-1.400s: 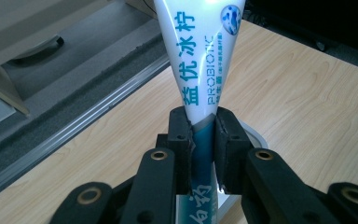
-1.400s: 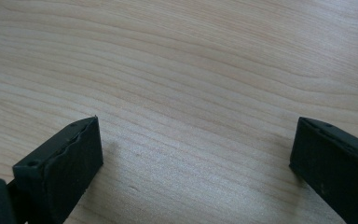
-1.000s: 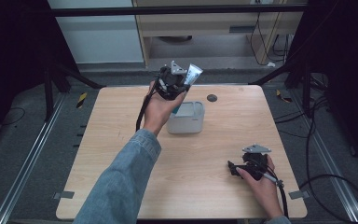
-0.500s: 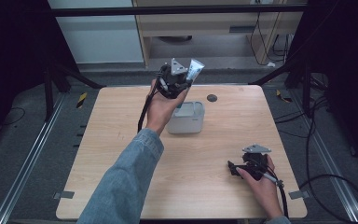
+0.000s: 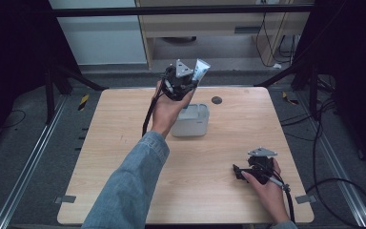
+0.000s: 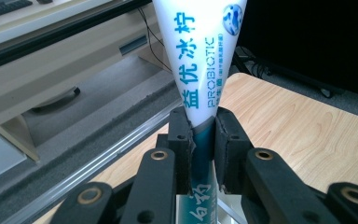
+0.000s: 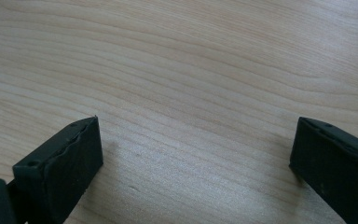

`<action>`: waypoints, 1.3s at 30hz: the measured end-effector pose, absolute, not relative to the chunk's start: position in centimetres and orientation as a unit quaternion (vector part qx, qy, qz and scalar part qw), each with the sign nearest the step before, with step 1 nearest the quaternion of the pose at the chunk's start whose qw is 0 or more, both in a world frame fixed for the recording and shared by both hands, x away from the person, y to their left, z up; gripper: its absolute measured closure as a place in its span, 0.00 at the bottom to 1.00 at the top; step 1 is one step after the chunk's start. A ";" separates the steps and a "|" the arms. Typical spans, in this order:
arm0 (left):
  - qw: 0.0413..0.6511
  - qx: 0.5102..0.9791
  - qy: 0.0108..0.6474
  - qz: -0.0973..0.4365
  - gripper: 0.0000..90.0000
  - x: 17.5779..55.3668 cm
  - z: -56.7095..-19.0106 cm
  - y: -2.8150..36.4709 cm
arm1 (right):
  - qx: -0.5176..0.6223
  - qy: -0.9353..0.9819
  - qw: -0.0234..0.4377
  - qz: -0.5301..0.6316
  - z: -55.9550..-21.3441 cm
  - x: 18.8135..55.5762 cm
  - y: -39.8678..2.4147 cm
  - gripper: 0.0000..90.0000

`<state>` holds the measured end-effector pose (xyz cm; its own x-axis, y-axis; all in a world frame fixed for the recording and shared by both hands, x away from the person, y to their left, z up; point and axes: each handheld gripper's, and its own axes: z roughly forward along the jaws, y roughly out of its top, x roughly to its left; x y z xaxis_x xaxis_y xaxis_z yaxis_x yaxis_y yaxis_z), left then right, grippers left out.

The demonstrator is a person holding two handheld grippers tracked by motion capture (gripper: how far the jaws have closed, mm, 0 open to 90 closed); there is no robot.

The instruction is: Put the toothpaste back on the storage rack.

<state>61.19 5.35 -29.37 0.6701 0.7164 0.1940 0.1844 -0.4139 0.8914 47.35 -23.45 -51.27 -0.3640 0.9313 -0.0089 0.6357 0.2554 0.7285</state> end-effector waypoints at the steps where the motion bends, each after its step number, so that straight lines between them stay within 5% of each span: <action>1: 0.461 0.789 0.285 0.290 0.87 61.2 -29.4 5.3 | 0.516 0.759 0.227 0.325 -51.3 47.3 -23.4 0.03; 39: 0.484 0.779 0.286 0.277 0.87 62.6 -31.5 5.3 | 0.516 0.760 0.226 0.324 -51.3 47.3 -23.5 0.03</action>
<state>62.58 5.28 -31.49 0.6828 0.7139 0.1553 0.1768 -0.3678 0.9130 47.32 -23.46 -51.25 -0.3649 0.9310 -0.0100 0.6377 0.2577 0.7259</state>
